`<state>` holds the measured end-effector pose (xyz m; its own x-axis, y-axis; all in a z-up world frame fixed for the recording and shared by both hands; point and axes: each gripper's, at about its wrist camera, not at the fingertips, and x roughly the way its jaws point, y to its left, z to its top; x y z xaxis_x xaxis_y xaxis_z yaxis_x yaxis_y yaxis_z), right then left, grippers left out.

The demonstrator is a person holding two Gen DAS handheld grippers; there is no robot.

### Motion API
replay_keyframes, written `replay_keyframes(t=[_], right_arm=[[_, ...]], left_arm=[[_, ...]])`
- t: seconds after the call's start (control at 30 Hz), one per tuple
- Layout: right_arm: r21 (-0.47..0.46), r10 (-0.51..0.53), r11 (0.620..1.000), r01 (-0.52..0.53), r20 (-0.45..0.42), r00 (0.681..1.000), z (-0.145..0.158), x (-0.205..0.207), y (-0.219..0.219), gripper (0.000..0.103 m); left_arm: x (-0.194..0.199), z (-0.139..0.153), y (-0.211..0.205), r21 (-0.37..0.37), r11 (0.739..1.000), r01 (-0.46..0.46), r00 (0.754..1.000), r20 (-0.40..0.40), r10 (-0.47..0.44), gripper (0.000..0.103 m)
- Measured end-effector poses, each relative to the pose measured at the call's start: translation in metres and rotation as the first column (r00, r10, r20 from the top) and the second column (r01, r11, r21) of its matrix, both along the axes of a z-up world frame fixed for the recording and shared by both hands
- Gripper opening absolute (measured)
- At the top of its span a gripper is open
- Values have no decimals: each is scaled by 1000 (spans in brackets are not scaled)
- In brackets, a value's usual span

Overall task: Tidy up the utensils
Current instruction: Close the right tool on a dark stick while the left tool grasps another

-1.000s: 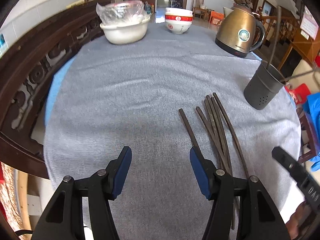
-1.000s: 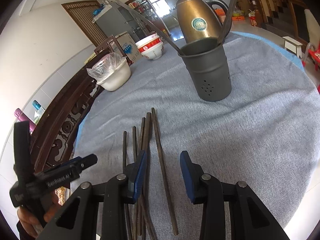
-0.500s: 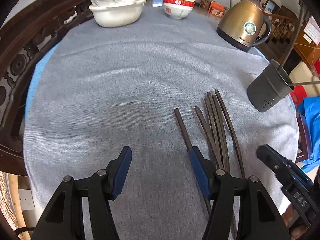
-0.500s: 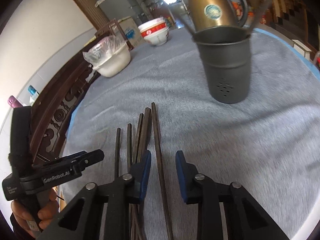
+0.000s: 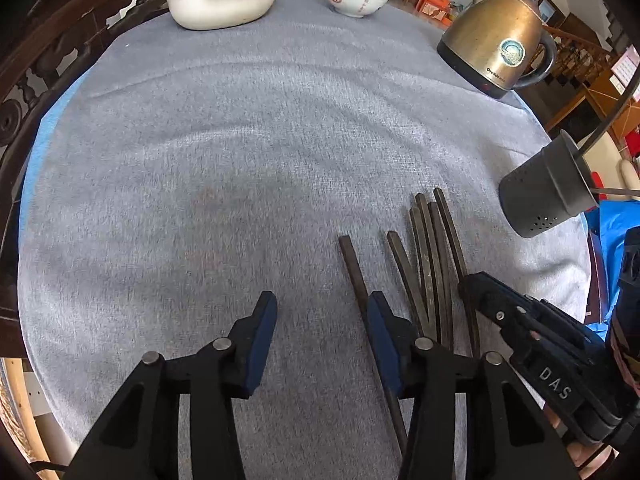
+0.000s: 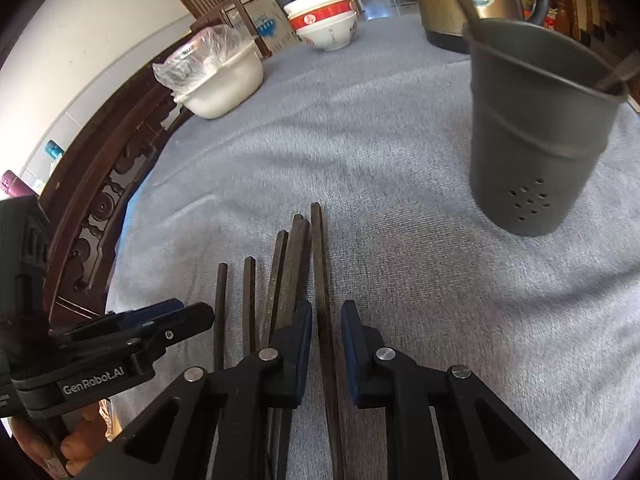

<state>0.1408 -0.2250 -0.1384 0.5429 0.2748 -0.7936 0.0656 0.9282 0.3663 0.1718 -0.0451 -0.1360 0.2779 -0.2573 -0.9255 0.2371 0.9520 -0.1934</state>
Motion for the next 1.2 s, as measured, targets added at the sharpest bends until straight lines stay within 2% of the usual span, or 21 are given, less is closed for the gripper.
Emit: replay_keyframes(t=[0.17, 0.27, 0.47, 0.67, 0.8, 1.07, 1.13, 1.2], right_arm=[[-18, 6, 1000, -6, -22, 1000, -2, 7, -2, 12], [-43, -12, 999, 11, -25, 1000, 0, 7, -8, 11], [-71, -18, 997, 15, -41, 999, 3, 10, -19, 11], [-86, 1, 996, -4, -43, 999, 8, 25, -15, 13], [-160, -5, 987, -4, -54, 999, 5, 40, -11, 14], [-187, 11, 982, -17, -36, 999, 3, 62, -10, 13], [-201, 16, 979, -23, -35, 999, 3, 62, -8, 7], [-192, 18, 981, -23, -28, 999, 5, 60, -8, 6]], left_arm=[[8, -3, -4, -21, 1000, 6, 1000, -26, -6, 40], [13, -6, -9, -25, 1000, 13, 999, -39, -14, 33], [21, -7, -17, -22, 1000, 21, 999, -29, -21, 28], [25, -7, -18, -24, 999, 25, 999, -36, -26, 28], [22, -6, -10, -34, 999, 23, 998, -50, -25, 28], [23, -5, -2, -45, 999, 17, 998, -53, -19, 28], [26, -5, -4, -35, 999, 20, 999, -40, -22, 25], [25, -5, -2, -25, 999, 21, 999, -34, -22, 14]])
